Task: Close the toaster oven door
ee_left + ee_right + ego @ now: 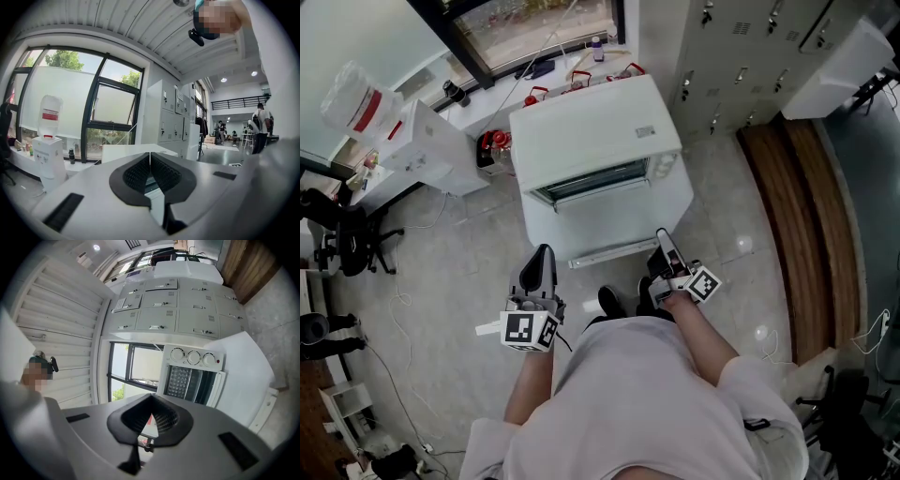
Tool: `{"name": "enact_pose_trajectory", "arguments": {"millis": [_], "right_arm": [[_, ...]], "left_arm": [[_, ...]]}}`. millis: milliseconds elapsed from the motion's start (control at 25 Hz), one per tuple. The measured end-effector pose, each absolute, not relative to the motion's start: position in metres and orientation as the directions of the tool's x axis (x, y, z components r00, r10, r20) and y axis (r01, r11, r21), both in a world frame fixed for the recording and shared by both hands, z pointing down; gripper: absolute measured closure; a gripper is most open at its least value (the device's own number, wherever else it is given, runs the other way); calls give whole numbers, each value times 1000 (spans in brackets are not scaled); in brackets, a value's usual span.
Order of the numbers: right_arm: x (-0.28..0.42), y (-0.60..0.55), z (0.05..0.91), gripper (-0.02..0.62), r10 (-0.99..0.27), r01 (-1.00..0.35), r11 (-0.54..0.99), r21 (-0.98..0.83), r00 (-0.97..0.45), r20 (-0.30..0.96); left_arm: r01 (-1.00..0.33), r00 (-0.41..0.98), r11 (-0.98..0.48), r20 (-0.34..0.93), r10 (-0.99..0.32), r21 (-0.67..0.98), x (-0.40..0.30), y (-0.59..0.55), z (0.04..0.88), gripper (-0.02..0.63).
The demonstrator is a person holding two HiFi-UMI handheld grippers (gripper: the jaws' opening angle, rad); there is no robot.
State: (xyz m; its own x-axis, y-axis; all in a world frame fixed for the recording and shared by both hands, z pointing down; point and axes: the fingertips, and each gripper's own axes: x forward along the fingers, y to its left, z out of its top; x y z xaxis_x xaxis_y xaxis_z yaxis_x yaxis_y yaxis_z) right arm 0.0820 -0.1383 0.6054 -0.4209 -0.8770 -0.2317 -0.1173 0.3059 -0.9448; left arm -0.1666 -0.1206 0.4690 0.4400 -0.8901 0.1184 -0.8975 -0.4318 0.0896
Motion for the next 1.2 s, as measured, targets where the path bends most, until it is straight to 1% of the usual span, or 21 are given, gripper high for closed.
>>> {"name": "enact_pose_trajectory", "arguments": {"millis": [160,200,240,280,320,440,560,680,880,1000,1080,1200], "right_arm": [[86,-132,628,584,-885,-131,260,-957,-428,-182],[88,-130,636,572,-891,-136,239,-961,-424,-162],[90,-129,644,521,-896,-140,220,-965,-421,-143],[91,-127,651,500,-899,-143,204,-969,-418,-128],[92,-126,658,512,-901,-146,190,-971,-418,-114],[92,-119,677,483,-904,-154,150,-977,-422,-72],[94,-114,698,429,-906,-168,107,-980,-422,-27],[98,-112,714,416,-908,-163,83,-983,-419,-7],[101,-106,745,417,-896,-196,35,-980,-441,56],[100,-99,772,422,-891,-184,-32,-982,-441,111],[101,-95,789,423,-886,-201,-76,-977,-435,158],[100,-95,804,423,-888,-196,-121,-973,-416,194]], "left_arm": [[-897,442,-433,134,-887,91,-164,-117,470,584],[-897,441,-432,139,-887,91,-164,-116,471,584],[-898,440,-431,144,-886,91,-163,-115,472,584],[-898,441,-432,147,-886,90,-162,-115,473,584],[-897,441,-432,150,-885,90,-162,-114,474,584],[-898,439,-430,166,-883,89,-161,-112,477,584],[-900,437,-427,176,-882,91,-161,-110,481,584],[-900,436,-427,186,-880,88,-161,-109,486,584],[-903,429,-422,198,-881,80,-159,-110,487,584],[-905,424,-419,204,-882,70,-161,-111,487,584],[-908,419,-415,213,-883,65,-161,-111,488,584],[-911,410,-406,233,-882,65,-162,-111,494,584]]}}
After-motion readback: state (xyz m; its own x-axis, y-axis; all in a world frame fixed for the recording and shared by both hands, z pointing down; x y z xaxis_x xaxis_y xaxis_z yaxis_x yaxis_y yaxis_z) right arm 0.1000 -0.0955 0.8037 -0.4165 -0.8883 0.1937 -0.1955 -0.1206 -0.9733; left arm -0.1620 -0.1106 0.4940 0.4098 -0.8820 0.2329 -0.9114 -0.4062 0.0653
